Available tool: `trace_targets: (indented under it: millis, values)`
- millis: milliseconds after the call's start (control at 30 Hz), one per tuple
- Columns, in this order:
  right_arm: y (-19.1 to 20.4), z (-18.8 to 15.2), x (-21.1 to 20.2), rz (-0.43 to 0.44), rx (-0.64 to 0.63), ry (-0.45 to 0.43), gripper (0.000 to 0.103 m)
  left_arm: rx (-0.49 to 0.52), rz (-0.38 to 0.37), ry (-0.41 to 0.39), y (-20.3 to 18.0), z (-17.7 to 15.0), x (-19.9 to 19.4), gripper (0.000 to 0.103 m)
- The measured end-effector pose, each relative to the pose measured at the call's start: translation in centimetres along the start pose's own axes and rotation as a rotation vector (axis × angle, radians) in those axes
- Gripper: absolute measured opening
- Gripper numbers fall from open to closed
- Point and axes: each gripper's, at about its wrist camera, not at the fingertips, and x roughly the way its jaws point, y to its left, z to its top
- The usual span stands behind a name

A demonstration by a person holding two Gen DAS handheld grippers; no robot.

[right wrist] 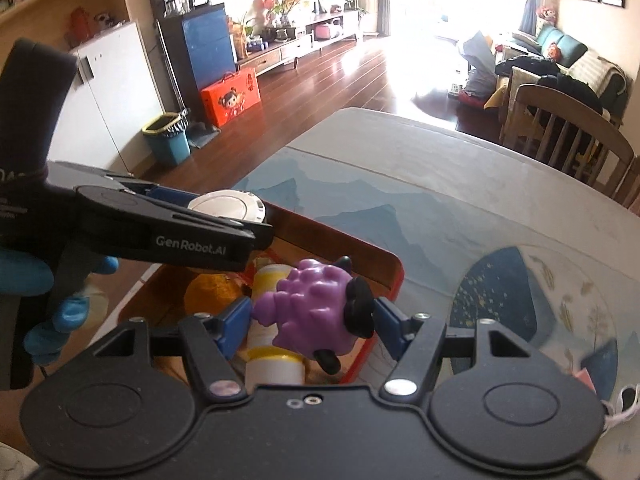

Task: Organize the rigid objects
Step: 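Carry the silver tin with the left tool while the right tool carries the purple toy over the box, then open the left tool to drop the tin while the right tool releases the purple toy into the box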

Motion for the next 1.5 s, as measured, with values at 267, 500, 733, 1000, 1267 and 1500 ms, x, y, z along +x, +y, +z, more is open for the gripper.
trace_targets:
  millis: [267, 500, 733, 1000, 1267, 1500]
  values:
    - [0.4, 0.5, 2.1, -0.023, -0.039, 0.03, 0.066, 0.029, -0.012, 0.026, 0.2, -0.2, 1.6, 0.077]
    - [1.0, 0.3, 3.3, -0.042, -0.084, 0.048, 0.065, 0.03, -0.02, 0.04, 0.4, 0.0, 2.7, 0.077]
    - [1.0, 0.3, 3.7, -0.049, -0.098, 0.049, 0.066, 0.008, -0.04, 0.042, 1.0, 0.1, 3.4, 0.077]
    - [0.7, 0.2, 3.7, -0.049, -0.068, 0.045, 0.066, 0.013, -0.048, 0.044, 1.1, 0.1, 4.0, 0.077]
    - [0.9, -0.2, 3.0, -0.055, -0.072, 0.028, 0.066, 0.02, -0.05, 0.045, 1.0, 0.0, 3.8, 0.076]
    - [0.8, -0.5, 1.9, -0.062, -0.056, 0.012, 0.067, -0.004, -0.058, 0.053, 1.3, -0.3, 3.3, 0.076]
